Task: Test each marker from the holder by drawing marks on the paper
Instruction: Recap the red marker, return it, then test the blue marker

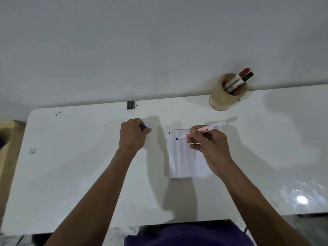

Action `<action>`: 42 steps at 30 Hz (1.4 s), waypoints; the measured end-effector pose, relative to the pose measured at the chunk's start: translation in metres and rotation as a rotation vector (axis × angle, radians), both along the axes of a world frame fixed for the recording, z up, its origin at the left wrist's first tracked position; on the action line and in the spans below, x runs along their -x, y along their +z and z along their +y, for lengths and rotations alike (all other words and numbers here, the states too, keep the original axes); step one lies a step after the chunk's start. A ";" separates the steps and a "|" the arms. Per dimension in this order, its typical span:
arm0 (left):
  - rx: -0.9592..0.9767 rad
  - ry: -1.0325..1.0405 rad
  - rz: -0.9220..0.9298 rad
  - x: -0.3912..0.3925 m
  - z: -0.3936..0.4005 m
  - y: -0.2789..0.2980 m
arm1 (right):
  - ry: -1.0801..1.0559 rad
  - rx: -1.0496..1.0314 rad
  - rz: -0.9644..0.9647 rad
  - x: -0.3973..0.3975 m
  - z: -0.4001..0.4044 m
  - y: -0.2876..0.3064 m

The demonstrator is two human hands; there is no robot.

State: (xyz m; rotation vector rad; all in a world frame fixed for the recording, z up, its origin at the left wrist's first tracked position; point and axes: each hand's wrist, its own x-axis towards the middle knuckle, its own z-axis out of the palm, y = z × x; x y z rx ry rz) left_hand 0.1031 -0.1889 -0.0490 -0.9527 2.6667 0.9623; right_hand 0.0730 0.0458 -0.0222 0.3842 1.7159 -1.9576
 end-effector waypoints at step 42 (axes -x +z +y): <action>0.509 -0.400 0.407 -0.071 0.081 -0.062 | 0.262 -0.397 0.549 0.027 -0.021 -0.065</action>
